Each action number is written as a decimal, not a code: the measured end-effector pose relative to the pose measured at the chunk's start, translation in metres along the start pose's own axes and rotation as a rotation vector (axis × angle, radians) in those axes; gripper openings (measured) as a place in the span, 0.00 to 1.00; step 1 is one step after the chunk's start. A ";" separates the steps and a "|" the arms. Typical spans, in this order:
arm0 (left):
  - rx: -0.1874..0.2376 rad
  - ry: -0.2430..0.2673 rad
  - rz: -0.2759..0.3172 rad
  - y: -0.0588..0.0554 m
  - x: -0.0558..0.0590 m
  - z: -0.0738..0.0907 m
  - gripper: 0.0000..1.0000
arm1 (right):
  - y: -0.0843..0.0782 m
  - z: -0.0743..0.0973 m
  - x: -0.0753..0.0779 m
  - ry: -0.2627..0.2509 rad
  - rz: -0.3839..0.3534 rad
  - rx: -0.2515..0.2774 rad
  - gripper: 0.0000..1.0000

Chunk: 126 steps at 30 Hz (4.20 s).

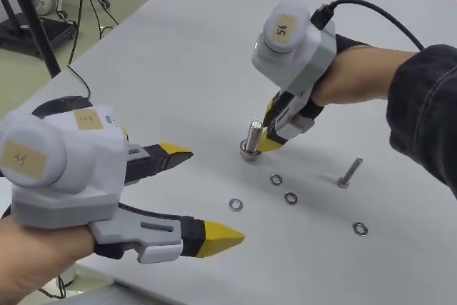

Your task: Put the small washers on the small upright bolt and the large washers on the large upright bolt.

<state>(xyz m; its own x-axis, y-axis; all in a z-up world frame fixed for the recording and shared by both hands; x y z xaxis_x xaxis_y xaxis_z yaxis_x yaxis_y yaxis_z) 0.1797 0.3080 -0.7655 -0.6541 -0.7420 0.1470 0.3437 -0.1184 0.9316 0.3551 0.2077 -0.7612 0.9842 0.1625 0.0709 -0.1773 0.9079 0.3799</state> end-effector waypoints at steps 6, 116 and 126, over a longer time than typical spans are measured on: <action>-0.001 -0.005 -0.007 0.001 0.001 -0.001 0.78 | -0.009 0.015 -0.006 -0.030 -0.007 0.009 0.29; -0.027 -0.011 -0.032 0.000 0.011 0.001 0.77 | 0.007 -0.044 -0.090 0.114 0.134 -0.015 0.13; -0.035 -0.025 -0.041 0.002 0.012 -0.002 0.77 | -0.001 -0.031 -0.085 0.101 0.103 -0.012 0.13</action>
<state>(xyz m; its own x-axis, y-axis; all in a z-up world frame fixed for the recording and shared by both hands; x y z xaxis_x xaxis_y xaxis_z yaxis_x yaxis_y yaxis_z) 0.1735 0.2977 -0.7628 -0.6849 -0.7191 0.1176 0.3392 -0.1719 0.9249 0.2720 0.2052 -0.7958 0.9561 0.2928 0.0157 -0.2781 0.8888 0.3644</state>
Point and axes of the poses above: the centre of the closed fingertips' face, and the gripper's own axes: z roughly backward along the fingers, x roughly to its right, y roughly out of its top, the point moved 8 cm from there along z, roughly backward along the fingers, and after that the axes turned 4 degrees about x, right-handed, at the moved point
